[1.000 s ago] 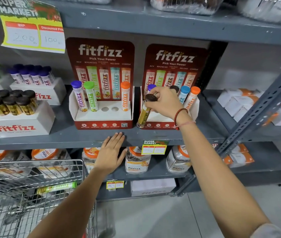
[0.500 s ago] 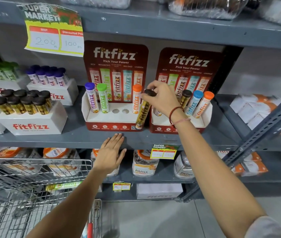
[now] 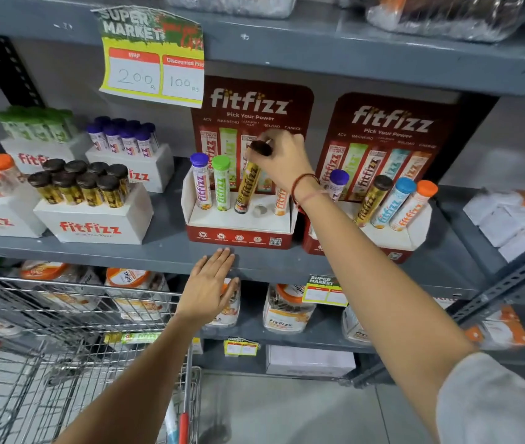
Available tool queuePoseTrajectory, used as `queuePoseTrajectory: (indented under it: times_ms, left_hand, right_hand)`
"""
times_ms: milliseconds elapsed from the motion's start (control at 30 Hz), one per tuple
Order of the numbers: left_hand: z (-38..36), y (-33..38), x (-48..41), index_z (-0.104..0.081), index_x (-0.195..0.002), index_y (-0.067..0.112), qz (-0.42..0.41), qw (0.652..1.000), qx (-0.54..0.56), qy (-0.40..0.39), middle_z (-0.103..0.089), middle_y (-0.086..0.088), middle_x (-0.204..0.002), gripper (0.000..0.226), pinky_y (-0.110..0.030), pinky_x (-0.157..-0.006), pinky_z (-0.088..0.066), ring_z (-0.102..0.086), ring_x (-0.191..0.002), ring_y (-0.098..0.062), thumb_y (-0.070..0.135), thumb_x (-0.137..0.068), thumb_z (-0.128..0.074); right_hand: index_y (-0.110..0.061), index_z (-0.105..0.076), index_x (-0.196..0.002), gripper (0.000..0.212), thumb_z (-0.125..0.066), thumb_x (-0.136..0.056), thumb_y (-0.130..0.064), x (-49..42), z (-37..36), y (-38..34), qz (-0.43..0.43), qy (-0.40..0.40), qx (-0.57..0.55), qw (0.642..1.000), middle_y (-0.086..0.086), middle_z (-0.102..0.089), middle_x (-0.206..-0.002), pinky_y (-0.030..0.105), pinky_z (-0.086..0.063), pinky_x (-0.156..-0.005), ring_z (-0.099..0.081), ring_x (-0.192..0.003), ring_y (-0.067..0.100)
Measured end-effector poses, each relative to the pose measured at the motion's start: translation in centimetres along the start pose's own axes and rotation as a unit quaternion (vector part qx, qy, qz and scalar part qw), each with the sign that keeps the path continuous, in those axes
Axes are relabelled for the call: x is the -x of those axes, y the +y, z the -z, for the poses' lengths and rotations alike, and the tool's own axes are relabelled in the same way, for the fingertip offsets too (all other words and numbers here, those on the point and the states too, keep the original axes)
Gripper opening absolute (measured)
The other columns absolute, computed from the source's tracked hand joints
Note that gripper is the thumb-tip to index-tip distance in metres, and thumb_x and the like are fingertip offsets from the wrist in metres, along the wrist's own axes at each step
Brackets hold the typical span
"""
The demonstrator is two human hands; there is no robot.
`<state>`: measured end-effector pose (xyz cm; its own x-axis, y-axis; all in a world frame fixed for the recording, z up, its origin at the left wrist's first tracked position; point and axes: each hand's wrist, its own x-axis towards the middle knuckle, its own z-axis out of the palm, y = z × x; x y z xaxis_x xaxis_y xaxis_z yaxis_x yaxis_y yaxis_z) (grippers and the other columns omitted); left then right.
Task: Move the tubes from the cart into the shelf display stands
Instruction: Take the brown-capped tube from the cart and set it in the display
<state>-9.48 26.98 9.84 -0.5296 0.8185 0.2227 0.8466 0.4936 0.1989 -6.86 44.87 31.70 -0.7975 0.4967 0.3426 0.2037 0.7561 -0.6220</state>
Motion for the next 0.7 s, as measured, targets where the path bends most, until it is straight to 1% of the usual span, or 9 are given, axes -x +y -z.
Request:
queuePoseTrajectory:
  times_ms: [33,100,200,267,367,467,567,633,700]
  left_hand:
    - [0.0,0.0,0.0,-0.050,-0.129,0.001,0.000,1.000,0.000,0.000,-0.051,-0.015,-0.134,0.068,-0.037,-0.106,-0.017,-0.044,-0.126,-0.027,0.049,-0.097,-0.015]
    - [0.0,-0.1,0.0,-0.050,-0.129,0.001,-0.001,1.000,0.001,0.000,-0.051,-0.015,-0.134,0.068,-0.037,-0.106,-0.017,-0.044,-0.126,-0.027,0.049,-0.097,-0.014]
    - [0.0,-0.1,0.0,-0.050,-0.130,0.001,-0.002,1.000,0.003,0.000,-0.050,-0.014,-0.135,0.067,-0.036,-0.107,-0.015,-0.043,-0.127,-0.026,0.048,-0.097,-0.014]
    - [0.0,-0.2,0.0,-0.049,-0.130,0.002,-0.003,1.000,0.005,-0.001,-0.049,-0.014,-0.136,0.065,-0.035,-0.107,-0.014,-0.042,-0.127,-0.026,0.047,-0.097,-0.017]
    - [-0.1,-0.2,0.0,-0.049,-0.131,0.002,-0.004,1.000,0.006,0.001,-0.049,-0.015,-0.136,0.065,-0.036,-0.107,-0.015,-0.042,-0.128,-0.027,0.047,-0.097,-0.017]
    - [-0.1,-0.3,0.0,-0.049,-0.131,0.002,-0.005,1.000,0.007,0.005,-0.049,-0.014,-0.136,0.067,-0.037,-0.108,-0.019,-0.042,-0.127,-0.026,0.048,-0.097,-0.013]
    - [-0.1,-0.3,0.0,-0.049,-0.131,0.003,-0.004,1.000,0.004,0.003,-0.049,-0.013,-0.136,0.067,-0.041,-0.106,-0.024,-0.042,-0.128,-0.025,0.048,-0.097,-0.013]
    - [-0.1,-0.3,0.1,-0.049,-0.131,0.003,-0.005,1.000,0.003,0.001,-0.049,-0.013,-0.136,0.066,-0.041,-0.107,-0.025,-0.041,-0.128,-0.025,0.047,-0.097,-0.014]
    - [-0.1,-0.3,0.1,-0.048,-0.132,0.003,-0.005,1.000,0.004,-0.002,-0.049,-0.013,-0.137,0.065,-0.039,-0.107,-0.023,-0.041,-0.128,-0.025,0.047,-0.097,-0.015]
  right_hand:
    - [-0.006,-0.066,-0.094,0.031,-0.066,-0.082,-0.034,-0.5,-0.4,0.0,-0.003,-0.002,0.007,1.000,0.011,-0.066,-0.084,0.032,-0.053,-0.076,-0.062,-0.085,0.024]
    - [-0.006,-0.065,-0.101,0.034,-0.065,-0.084,-0.035,-1.1,-1.0,0.0,-0.011,-0.018,0.035,0.999,0.014,-0.070,-0.097,0.030,-0.051,-0.081,-0.063,-0.095,0.027]
    - [-0.005,-0.062,-0.109,0.038,-0.062,-0.086,-0.036,-1.6,-1.7,0.3,-0.010,-0.033,0.073,0.997,0.015,-0.067,-0.109,0.024,-0.041,-0.077,-0.057,-0.107,0.028]
    - [-0.005,-0.061,-0.112,0.039,-0.061,-0.087,-0.036,-1.8,-2.0,0.7,-0.012,-0.034,0.089,0.995,0.014,-0.065,-0.112,0.023,-0.039,-0.078,-0.055,-0.110,0.029]
    - [-0.006,-0.063,-0.109,0.039,-0.062,-0.086,-0.038,-2.4,-2.6,0.8,-0.007,-0.032,0.098,0.995,0.013,-0.067,-0.110,0.023,-0.040,-0.076,-0.059,-0.108,0.028]
    - [-0.006,-0.063,-0.107,0.036,-0.063,-0.085,-0.034,-2.9,-3.1,0.6,0.002,-0.042,0.094,0.995,0.011,-0.068,-0.108,0.022,-0.039,-0.073,-0.061,-0.103,0.024]
    - [-0.007,-0.064,-0.104,0.034,-0.064,-0.084,-0.034,-3.0,-3.5,0.3,0.011,-0.045,0.095,0.994,0.011,-0.069,-0.105,0.025,-0.046,-0.075,-0.063,-0.100,0.024]
    - [-0.007,-0.065,-0.103,0.035,-0.065,-0.083,-0.036,-3.1,-3.7,0.4,0.014,-0.046,0.097,0.994,0.012,-0.069,-0.103,0.028,-0.048,-0.076,-0.063,-0.098,0.025]
    - [-0.007,-0.065,-0.105,0.037,-0.065,-0.083,-0.037,-3.3,-3.8,0.6,0.014,-0.043,0.096,0.994,0.012,-0.069,-0.104,0.027,-0.046,-0.075,-0.062,-0.100,0.025]
